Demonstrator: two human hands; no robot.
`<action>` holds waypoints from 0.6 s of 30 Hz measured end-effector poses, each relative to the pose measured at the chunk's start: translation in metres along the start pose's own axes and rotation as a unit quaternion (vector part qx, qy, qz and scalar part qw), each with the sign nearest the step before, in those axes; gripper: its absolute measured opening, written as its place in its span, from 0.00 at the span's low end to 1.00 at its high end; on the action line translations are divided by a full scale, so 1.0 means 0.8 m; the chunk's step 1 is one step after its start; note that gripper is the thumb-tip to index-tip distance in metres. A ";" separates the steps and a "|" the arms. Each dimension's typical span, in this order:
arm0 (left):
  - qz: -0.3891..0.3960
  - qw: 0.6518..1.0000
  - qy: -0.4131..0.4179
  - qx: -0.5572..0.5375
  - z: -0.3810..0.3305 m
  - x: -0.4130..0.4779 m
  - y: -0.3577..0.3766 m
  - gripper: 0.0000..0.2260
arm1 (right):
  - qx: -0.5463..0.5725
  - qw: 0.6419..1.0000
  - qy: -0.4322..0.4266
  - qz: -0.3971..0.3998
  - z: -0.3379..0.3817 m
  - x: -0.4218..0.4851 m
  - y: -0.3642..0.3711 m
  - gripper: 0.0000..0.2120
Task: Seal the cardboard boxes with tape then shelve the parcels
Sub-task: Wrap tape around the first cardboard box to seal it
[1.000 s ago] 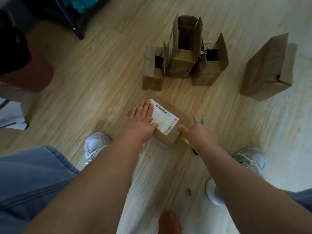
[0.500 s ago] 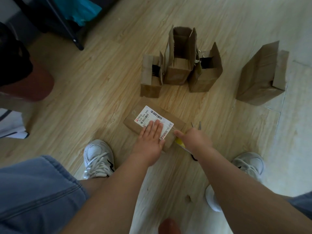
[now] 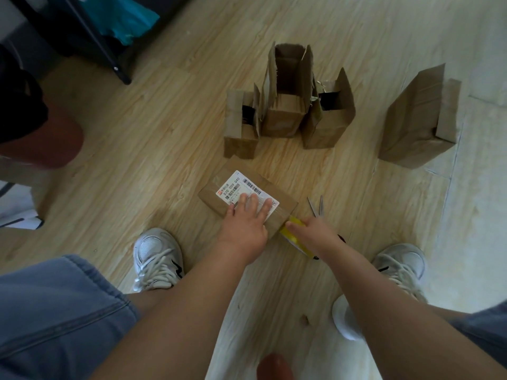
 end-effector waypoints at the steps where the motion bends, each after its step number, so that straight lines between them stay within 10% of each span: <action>1: -0.001 1.000 -0.002 0.004 -0.001 0.000 0.002 0.27 | -0.009 1.000 -0.002 0.000 0.001 0.000 0.001 0.22; 18: -0.006 0.999 -0.037 -0.012 0.003 -0.024 0.020 0.46 | -0.066 0.998 0.011 0.019 0.008 0.001 0.002 0.27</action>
Point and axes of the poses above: each hand's wrist, its own x-axis towards the middle knuckle, its own y-axis out of the palm, z = x × y, the point moved 1 cm from there along x, towards the middle knuckle, and after that the axes turned 1 degree about -y, right-handed, at the moved point
